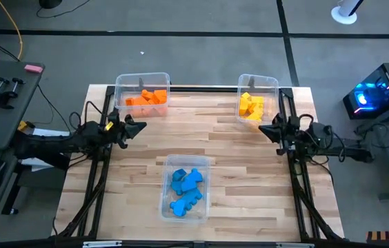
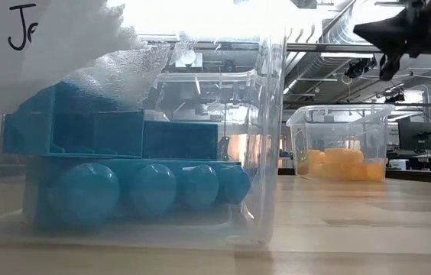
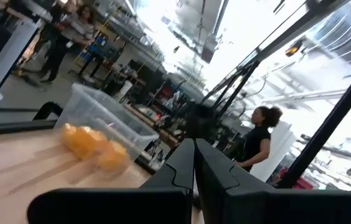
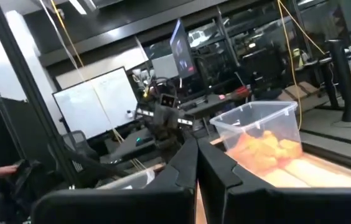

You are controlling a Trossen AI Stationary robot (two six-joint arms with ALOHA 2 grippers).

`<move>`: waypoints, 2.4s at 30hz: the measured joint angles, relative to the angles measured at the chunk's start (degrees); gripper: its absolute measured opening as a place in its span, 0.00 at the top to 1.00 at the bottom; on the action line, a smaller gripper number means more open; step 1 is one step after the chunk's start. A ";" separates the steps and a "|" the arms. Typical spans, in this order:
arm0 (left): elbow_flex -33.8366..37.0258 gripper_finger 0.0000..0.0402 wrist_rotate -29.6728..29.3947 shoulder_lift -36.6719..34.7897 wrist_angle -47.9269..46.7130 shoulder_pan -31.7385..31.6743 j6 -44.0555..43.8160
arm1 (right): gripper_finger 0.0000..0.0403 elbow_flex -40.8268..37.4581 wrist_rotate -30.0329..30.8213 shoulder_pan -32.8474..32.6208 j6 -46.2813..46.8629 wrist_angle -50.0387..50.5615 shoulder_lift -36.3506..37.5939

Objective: Sort blocks
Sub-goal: Return to Home Position

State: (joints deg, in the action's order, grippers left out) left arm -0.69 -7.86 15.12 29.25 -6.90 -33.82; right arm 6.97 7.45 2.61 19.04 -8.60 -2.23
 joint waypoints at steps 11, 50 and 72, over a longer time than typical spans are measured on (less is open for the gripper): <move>-0.02 1.00 -0.03 -14.82 -6.09 -0.04 0.00 | 1.00 -6.38 -0.69 0.00 1.89 3.16 1.59; 0.00 1.00 3.03 -14.93 -28.10 10.12 0.00 | 1.00 -6.41 -1.55 -1.38 1.89 6.65 1.87; 0.00 1.00 3.13 -14.87 -28.13 10.34 0.00 | 1.00 -6.46 -1.65 -1.38 1.89 6.66 1.78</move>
State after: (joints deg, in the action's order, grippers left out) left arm -0.69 -4.73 0.25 1.13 3.44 -33.82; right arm 0.51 5.80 1.23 20.93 -1.94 -0.45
